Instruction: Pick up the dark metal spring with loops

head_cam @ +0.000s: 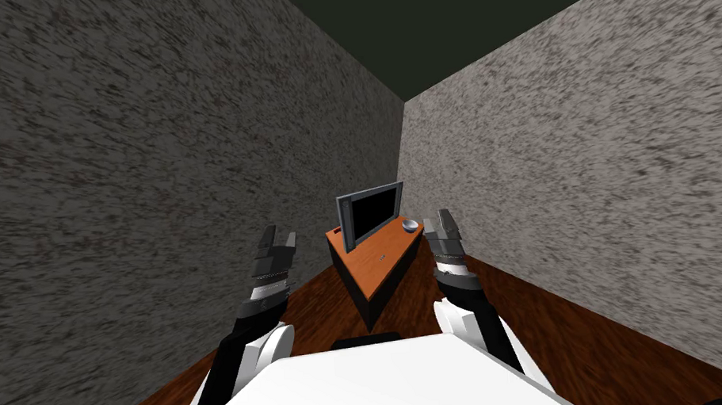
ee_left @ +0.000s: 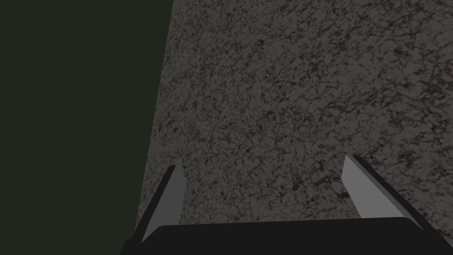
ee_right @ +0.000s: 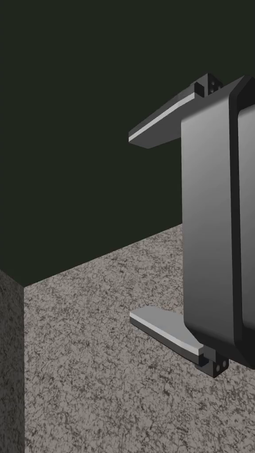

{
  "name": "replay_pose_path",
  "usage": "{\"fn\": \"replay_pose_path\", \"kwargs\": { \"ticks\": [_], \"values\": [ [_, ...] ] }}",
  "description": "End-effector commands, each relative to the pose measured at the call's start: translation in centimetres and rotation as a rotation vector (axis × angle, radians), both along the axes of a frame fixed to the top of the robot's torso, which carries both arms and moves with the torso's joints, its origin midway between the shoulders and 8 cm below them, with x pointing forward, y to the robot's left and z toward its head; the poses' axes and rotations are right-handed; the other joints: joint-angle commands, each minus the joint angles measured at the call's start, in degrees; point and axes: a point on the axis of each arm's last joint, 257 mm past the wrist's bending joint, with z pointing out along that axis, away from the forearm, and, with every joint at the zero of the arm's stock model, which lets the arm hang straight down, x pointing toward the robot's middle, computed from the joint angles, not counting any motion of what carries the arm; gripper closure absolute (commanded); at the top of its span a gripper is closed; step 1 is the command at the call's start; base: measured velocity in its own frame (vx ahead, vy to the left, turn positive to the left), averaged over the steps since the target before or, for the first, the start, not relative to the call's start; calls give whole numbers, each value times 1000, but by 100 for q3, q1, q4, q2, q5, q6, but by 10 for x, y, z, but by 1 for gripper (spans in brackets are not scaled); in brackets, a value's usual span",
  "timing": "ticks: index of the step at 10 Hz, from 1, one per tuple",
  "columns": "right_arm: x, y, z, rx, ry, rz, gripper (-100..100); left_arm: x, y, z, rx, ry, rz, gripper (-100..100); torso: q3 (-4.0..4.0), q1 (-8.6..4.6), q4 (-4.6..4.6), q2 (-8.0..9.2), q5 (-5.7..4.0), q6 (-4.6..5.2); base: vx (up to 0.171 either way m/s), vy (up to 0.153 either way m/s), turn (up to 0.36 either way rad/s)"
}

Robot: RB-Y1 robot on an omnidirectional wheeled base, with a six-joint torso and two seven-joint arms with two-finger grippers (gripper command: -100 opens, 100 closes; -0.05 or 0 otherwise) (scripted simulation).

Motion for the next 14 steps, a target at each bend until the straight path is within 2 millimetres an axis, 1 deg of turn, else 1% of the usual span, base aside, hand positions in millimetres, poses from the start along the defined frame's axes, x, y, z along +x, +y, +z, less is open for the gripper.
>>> {"fn": "replay_pose_path", "kwargs": {
  "ticks": [1, 3, 4, 6, 7, 10, 11, 12, 13, 14],
  "values": [
    [7, 8, -17, -52, 53, 14, -100, 0, 0, 0, 0, 0, 0, 0, 0, 0, 0, 0, 0, 0, -39, -18, -4],
    [15, 15, -44, -108, 128, 23, -100, 0, 0, 0, 0, 0, 0, 0, 15, -11, 6, 28, -2, 1, -96, -30, 2],
    [20, 19, -62, -139, 177, 25, -100, 0, 0, 0, 0, 0, 0, 0, 21, -15, 8, 37, -4, 0, -114, -38, 14],
    [28, 26, -107, -213, 288, 26, -100, 0, 0, 0, 0, 0, 0, 0, 24, -15, 9, 42, -4, 0, -93, -30, 32],
    [28, 25, -107, -213, 290, 26, -100, 0, 0, 0, 0, 0, 0, 0, 22, -14, 9, 38, -3, 1, -49, -18, 10],
    [32, 34, -185, -361, 475, 29, -100, 0, 0, 0, 0, 0, 0, 0, 13, -4, 5, 23, -2, 0, -59, -4, 70],
    [33, 33, -193, -361, 491, 29, -100, 0, 0, 0, 0, 0, 0, 0, 16, -3, 6, 27, -1, -1, -50, 3, 33],
    [31, 36, -219, -422, 549, 33, -100, 0, 0, 0, 0, 0, 0, 0, 13, -1, 6, 21, 0, 1, -35, 13, 68],
    [31, 34, -226, -422, 562, 33, -100, 0, 0, 0, 0, 0, 0, 0, 10, 1, 4, 17, 0, 0, -24, 13, 37],
    [27, 37, -253, -489, 621, 39, -100, 0, 0, 0, 0, 0, 0, 0, 7, 3, 3, 10, 0, 0, -25, 22, 105]
  ]
}}
